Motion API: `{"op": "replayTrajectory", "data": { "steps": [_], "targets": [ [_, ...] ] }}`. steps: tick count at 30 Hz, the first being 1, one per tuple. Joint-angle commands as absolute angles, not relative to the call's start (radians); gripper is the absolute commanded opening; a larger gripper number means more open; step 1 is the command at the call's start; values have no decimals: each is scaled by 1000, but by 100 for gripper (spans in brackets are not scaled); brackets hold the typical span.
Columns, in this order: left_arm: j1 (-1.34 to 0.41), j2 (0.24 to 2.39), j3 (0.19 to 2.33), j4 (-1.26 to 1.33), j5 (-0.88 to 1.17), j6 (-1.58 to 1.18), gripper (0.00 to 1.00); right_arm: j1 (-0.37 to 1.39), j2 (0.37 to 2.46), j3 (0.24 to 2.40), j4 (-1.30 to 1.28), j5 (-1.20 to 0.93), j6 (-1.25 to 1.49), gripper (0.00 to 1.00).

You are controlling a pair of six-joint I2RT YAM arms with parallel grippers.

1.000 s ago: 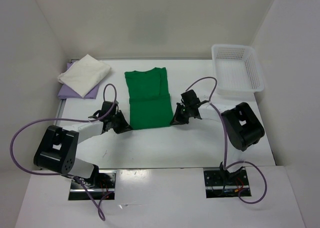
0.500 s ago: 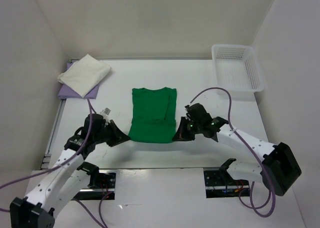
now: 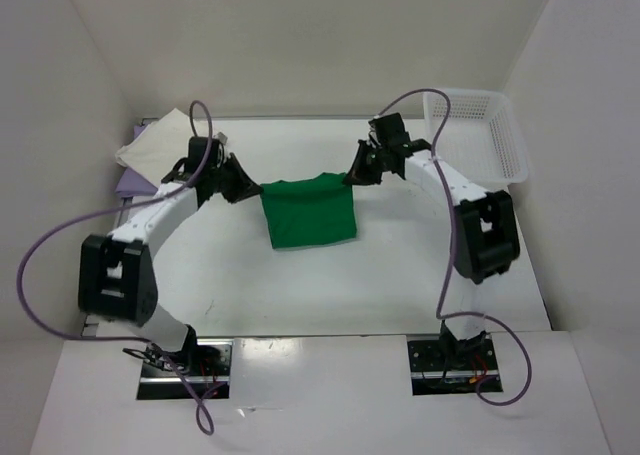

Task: Fold and stack the t-shirts
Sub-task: Fold the long partially folded tshirt into a neat square

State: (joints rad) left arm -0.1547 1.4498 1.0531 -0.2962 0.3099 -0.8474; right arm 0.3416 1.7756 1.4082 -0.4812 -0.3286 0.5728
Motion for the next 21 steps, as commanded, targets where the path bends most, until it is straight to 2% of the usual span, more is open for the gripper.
{"op": "replayTrajectory", "data": {
  "steps": [1,9,11,12,13,15,16,19,21],
  "targets": [
    [-124,1654,1191,-221,259,-764,0,314,1911,1566,-488,-291,488,0],
    [-92,1903,1336,-189,189,-790,0,305,2210,1865,-520,-320,459,0],
    [-80,1913,1336,-179,180,-805,0,305,2243,1902,-534,-321,459,5],
    [-69,1913,1336,-166,179,-824,5,305,2252,1911,-523,-321,468,9],
    [-69,1913,1336,-154,190,-833,14,305,2252,1923,-523,-321,468,22],
    [-45,1869,1315,-117,199,-848,36,305,2234,1924,-523,-321,468,33],
    [-44,1846,1315,-106,199,-848,50,305,2221,1933,-523,-321,468,37],
    [-44,1761,1315,-97,212,-836,53,305,2159,1896,-523,-321,468,41],
    [-69,1721,1315,-97,239,-836,49,305,2096,1852,-491,-321,468,43]
  ]
}}
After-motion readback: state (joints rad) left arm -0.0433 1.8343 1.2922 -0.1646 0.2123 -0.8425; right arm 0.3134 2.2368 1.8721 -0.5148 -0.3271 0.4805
